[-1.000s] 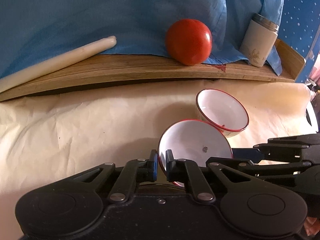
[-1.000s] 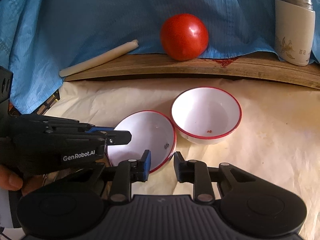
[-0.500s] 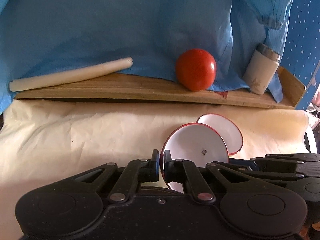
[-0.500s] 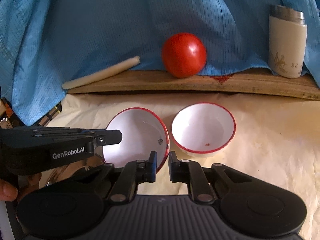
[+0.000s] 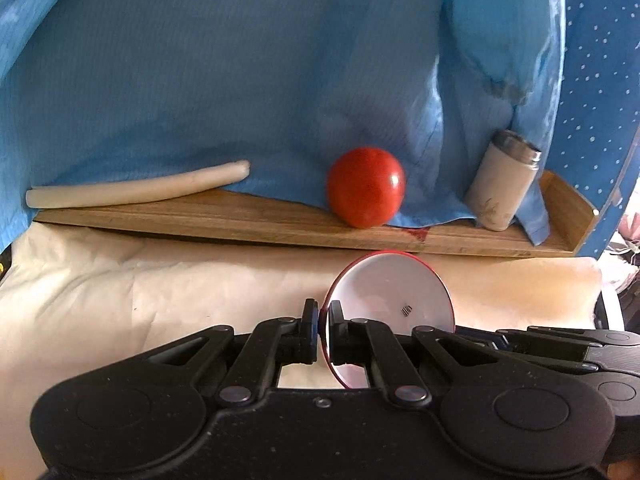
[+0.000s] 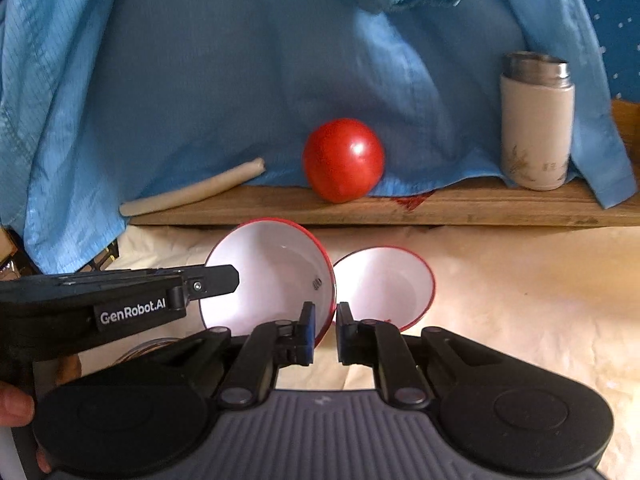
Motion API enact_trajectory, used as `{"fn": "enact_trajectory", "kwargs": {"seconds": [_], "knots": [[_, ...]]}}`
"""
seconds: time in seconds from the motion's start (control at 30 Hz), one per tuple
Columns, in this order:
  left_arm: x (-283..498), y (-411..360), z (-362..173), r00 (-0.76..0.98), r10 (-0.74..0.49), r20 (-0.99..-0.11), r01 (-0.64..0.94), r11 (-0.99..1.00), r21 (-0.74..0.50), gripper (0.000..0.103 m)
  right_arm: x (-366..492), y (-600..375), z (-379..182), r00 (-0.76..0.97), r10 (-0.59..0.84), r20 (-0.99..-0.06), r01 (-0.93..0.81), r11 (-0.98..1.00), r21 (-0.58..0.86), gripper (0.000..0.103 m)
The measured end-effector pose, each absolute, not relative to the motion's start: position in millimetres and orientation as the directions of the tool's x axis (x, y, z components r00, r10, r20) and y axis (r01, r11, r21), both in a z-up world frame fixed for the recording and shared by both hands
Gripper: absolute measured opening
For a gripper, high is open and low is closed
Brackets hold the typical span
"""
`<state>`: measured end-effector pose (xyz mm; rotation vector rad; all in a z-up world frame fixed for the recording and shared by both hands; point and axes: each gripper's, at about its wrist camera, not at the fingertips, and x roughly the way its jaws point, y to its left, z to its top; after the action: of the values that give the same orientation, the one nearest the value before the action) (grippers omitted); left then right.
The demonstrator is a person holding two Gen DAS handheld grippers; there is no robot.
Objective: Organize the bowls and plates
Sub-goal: 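Lift the white enamel bowl with both grippers over the steel bowl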
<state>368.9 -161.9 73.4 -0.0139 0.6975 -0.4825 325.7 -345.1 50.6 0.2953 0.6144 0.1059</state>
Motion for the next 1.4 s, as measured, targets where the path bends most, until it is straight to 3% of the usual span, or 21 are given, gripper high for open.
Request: {"fn": "enact_trajectory", "kwargs": {"seconds": [0.67,1.4], "knots": [[273.5,-189.4,89.5,0.572,-0.559,-0.600,0.549,0.804,-0.226,0.005,217.3,-387.0,57.4,0.836,0.123,-0.535,0.058,0.949,0.310,0.011],[238.7,-198.2,53.0,0.451,-0.506,-0.735,0.573,0.795,-0.196,0.005,178.4,-388.8,23.3,0.745,0.174,-0.644,0.042,0.951,0.306,0.013]]}}
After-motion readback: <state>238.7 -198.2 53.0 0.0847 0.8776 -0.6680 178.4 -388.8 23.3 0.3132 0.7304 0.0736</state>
